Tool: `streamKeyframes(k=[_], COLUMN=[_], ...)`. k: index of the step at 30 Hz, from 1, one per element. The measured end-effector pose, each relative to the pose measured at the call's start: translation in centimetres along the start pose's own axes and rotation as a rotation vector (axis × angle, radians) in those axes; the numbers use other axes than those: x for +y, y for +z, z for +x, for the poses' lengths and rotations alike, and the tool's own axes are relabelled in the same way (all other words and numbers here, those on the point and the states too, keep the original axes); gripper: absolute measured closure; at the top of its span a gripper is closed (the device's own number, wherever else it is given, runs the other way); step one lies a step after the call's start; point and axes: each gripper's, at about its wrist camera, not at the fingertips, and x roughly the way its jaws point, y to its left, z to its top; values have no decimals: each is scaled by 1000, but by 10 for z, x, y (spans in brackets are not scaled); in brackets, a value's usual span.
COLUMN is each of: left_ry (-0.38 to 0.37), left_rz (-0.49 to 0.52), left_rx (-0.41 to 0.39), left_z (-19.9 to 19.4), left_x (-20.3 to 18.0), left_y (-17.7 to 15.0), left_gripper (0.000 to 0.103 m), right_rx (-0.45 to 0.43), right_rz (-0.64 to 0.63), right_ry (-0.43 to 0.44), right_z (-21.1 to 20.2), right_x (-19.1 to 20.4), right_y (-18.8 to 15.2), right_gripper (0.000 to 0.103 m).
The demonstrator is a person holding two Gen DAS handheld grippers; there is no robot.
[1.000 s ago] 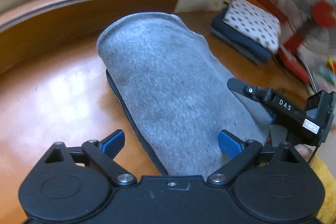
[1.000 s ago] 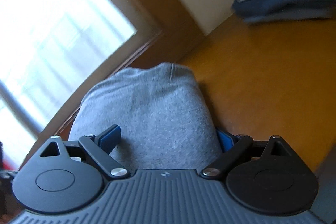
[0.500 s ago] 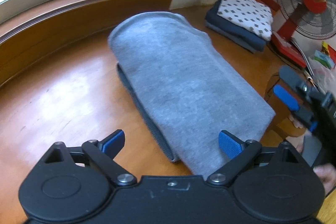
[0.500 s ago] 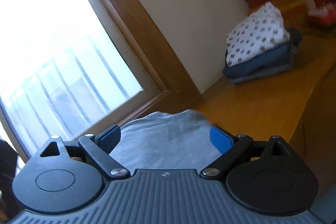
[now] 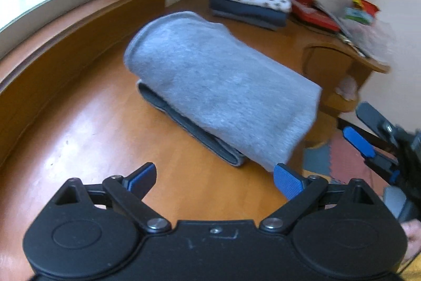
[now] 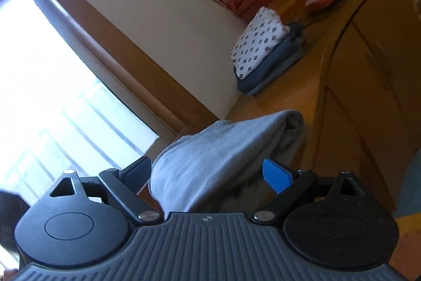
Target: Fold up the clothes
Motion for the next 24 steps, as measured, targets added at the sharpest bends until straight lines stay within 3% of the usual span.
streamKeyframes(k=[6, 12, 17, 20, 24], left_ry=[-110, -166, -117, -61, 21], left_rz=[47, -32, -95, -141, -238], left_rx=[-8, -32, -40, -62, -119], left_z=[-1, 6, 15, 24, 35], left_x=[3, -1, -3, -5, -14], left_y=[-5, 0, 12, 21, 32], left_gripper=[7, 7, 7, 7, 7], right_rx=[-14, 92, 188, 244, 365], right_rz=[-95, -273, -293, -257, -303], right_ry=[-115, -152, -58, 1, 111], right_z=[-53, -66, -48, -22, 25], right_x=[23, 36, 16, -10, -37], right_y=[4, 36, 69, 96, 140], right_gripper=[9, 9, 8, 8, 8])
